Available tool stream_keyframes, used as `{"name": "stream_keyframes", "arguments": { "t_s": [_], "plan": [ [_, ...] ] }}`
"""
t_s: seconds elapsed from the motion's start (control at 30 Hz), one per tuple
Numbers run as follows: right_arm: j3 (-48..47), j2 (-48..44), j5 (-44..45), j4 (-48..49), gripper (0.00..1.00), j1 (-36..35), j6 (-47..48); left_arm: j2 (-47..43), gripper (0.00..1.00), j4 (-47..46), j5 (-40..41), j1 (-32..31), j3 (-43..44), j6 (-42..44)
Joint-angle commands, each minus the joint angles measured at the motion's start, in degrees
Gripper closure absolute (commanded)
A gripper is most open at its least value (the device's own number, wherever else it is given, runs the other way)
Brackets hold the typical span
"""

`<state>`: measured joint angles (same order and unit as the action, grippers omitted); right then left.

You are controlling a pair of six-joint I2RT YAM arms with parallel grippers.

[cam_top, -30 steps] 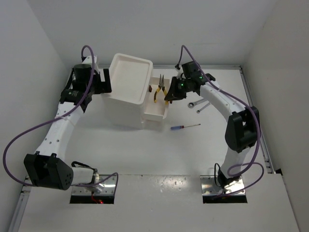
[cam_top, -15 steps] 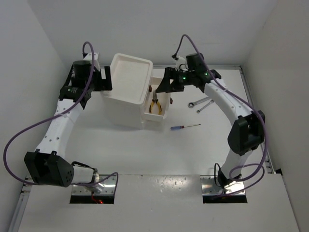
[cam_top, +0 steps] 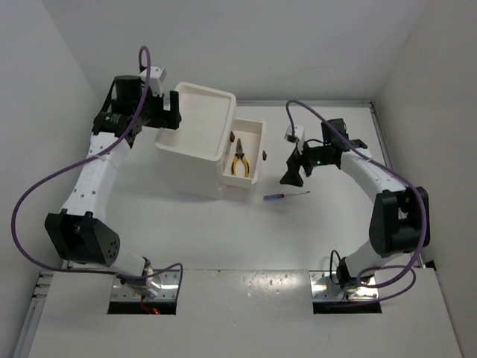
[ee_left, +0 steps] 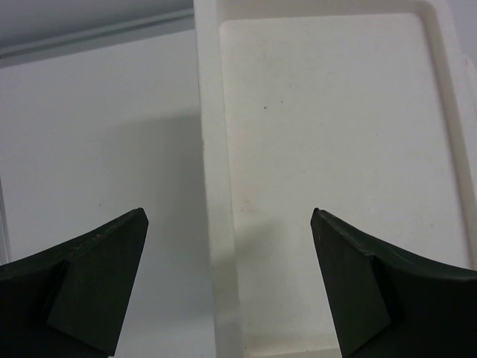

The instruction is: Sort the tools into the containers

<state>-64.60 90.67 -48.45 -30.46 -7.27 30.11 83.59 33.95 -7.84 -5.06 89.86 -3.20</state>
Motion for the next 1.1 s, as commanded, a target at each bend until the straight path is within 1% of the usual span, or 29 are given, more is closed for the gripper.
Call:
{"name": "stream_keyframes", "arguments": {
  "t_s": [0.0,0.1,0.13,0.2,0.27,0.4,0.43,0.47,0.5,0.53,0.57,0.6,0.63,0.67,0.7,0.8,0.87,1.0,1.03,1.07],
  "plan": [
    [2.7,-2.4,-2.4,9.3,0.12,-0.6,16.8,1.4,0.03,1.4,-0.8,0.9,1.6,0.0],
    [4.5,-1.2,-3.0,15.8,0.11,-1.1,17.4,3.3,0.04,2.0,-0.8,0.9,2.9,-0.5],
    [4.5,-0.3,-3.0,19.8,0.1,-1.1,17.4,4.2,0.04,2.7,-0.8,0.9,3.8,-0.5],
    [4.5,2.0,-3.0,22.4,0.1,-1.1,18.4,5.3,0.06,3.3,-0.3,0.9,4.7,-0.5],
    [3.3,3.9,-4.2,25.5,0.08,-1.1,18.9,6.3,0.12,3.8,0.3,0.9,5.6,-0.5],
    [-1.7,9.3,-6.7,25.0,0.0,-1.1,20.2,6.9,0.27,3.8,1.8,0.9,5.6,-0.5],
    [-2.7,10.4,-7.2,24.5,0.0,-1.1,19.6,6.9,0.32,3.8,1.8,0.9,5.6,-0.5],
    [-3.6,12.1,-7.7,23.9,0.0,-1.8,19.6,6.9,0.41,3.8,2.4,0.9,5.6,-0.5],
    [-4.2,12.8,-8.7,23.9,0.0,-1.8,18.9,6.9,0.46,3.8,2.4,0.9,4.9,-0.5],
    [-4.2,12.8,-8.7,25.2,0.0,-2.4,18.2,6.9,0.49,3.8,2.9,0.9,4.9,-0.5],
    [-3.7,13.4,-9.5,26.8,0.0,-2.4,17.3,6.9,0.56,3.8,2.9,0.9,4.4,-0.5],
    [-2.5,13.4,-9.5,30.8,0.0,-2.4,15.3,6.9,0.61,3.3,2.9,0.9,4.4,-0.5],
    [-1.9,13.4,-9.5,32.7,0.0,-3.2,14.1,6.9,0.68,3.3,2.9,0.9,4.4,-0.5],
    [-1.9,14.2,-9.5,34.3,0.0,-3.2,11.1,6.9,0.72,3.3,2.9,0.9,4.4,-0.5],
    [-1.9,14.7,-10.0,35.5,0.0,-3.8,10.0,7.5,0.76,3.3,2.9,0.9,4.4,0.0],
    [-4.1,16.7,-10.0,35.5,0.0,-4.3,9.3,7.5,0.82,3.3,2.9,1.5,3.7,0.0],
    [-5.4,17.4,-10.0,35.5,0.0,-4.3,8.7,8.0,0.83,3.3,2.9,1.5,3.7,0.6],
    [-9.3,20.6,-10.5,34.6,0.0,-5.6,4.7,8.0,0.89,3.3,2.4,1.5,3.7,0.6],
    [-9.3,20.6,-10.5,34.6,0.0,-5.6,3.7,8.0,0.89,3.3,2.4,1.5,3.7,0.6],
    [-9.8,21.4,-10.5,35.6,0.0,-5.6,2.9,8.0,0.92,3.3,1.9,1.5,3.7,1.1]
  ]
}}
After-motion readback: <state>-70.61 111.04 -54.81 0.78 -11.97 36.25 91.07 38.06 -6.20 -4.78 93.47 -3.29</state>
